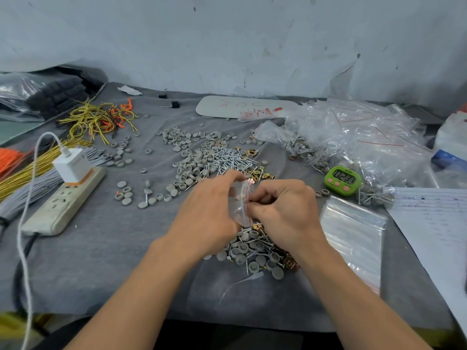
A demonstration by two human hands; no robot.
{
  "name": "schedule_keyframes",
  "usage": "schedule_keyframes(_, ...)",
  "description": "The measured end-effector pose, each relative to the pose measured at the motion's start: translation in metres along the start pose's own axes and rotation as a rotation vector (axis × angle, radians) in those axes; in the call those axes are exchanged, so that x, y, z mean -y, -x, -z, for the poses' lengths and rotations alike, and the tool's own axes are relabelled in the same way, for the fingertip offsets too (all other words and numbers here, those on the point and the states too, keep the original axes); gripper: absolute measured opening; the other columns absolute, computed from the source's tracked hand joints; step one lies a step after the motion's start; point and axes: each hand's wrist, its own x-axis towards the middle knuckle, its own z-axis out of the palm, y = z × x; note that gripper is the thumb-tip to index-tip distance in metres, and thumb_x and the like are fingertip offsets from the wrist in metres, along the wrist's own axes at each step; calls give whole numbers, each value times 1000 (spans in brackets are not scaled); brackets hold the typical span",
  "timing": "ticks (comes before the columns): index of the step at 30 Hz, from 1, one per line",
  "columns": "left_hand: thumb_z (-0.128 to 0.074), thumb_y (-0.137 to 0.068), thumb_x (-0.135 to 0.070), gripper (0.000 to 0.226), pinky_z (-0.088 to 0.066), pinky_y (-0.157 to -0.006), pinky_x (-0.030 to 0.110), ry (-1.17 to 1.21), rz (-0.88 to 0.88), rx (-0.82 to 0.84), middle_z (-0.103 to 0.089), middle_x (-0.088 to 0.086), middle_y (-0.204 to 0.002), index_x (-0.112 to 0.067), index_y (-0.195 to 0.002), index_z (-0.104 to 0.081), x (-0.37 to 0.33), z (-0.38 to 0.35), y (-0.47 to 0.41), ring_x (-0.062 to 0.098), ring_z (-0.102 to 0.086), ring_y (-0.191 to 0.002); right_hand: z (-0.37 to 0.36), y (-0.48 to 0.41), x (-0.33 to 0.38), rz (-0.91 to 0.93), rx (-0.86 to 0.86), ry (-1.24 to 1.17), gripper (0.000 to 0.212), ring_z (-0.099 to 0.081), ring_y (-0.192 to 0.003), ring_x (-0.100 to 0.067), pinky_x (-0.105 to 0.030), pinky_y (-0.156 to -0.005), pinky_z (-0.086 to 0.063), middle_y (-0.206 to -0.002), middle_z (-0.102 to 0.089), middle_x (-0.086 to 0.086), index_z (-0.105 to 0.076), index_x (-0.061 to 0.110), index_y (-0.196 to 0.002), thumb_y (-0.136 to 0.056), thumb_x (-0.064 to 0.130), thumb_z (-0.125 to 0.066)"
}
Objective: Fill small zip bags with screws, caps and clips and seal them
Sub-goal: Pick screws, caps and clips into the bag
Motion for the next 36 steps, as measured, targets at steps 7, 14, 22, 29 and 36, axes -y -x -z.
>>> schedule_keyframes(7,-68,-76,-21,59,-46,-76,32,63,-42,-2,-61,-14,-105,-41,-127,-48,-4,-3,1,14,-56,-99,-11,-6,4,-11,34,-61,20,-60,-59,1,-16,-56,-44,-62,-69,17,-80,32,-77,-85,19,-66)
schedule_keyframes(14,-84,-79,-27,63,-38,-84,28,64,161,-204,-61,-14,-120,-39,-131,-50,18,9,-9,8,-51,-103,7,-13,-9,-163,-67,-151,15,-66,-59,0,-16,-57,-47,-66,-74,13,-82,33,-80,-83,21,-75)
schedule_keyframes(22,-63,-76,-3,57,-31,-81,31,-90,131,-279,-63,-2,-116,-27,-128,-57,34,17,-6,26,-53,-111,4,2,-11,-95,384,487,11,-60,-77,-5,-17,-66,-44,-82,-72,19,-81,37,-91,-82,37,-75)
schedule_keyframes(29,-64,-71,4,67,-35,-81,31,-150,187,-205,-63,-6,-117,-32,-127,-54,31,12,-6,22,-54,-113,10,0,0,-82,485,644,22,-65,-95,-15,-30,-88,-52,-91,-75,14,-78,39,-79,-82,20,-67)
schedule_keyframes(36,-70,-69,1,72,-32,-79,29,-137,191,-177,-61,-6,-117,-33,-128,-51,31,9,-6,21,-54,-111,14,-4,-6,-73,431,769,37,-60,-112,-25,-34,-92,-47,-109,-72,7,-77,41,-106,-88,13,-60)
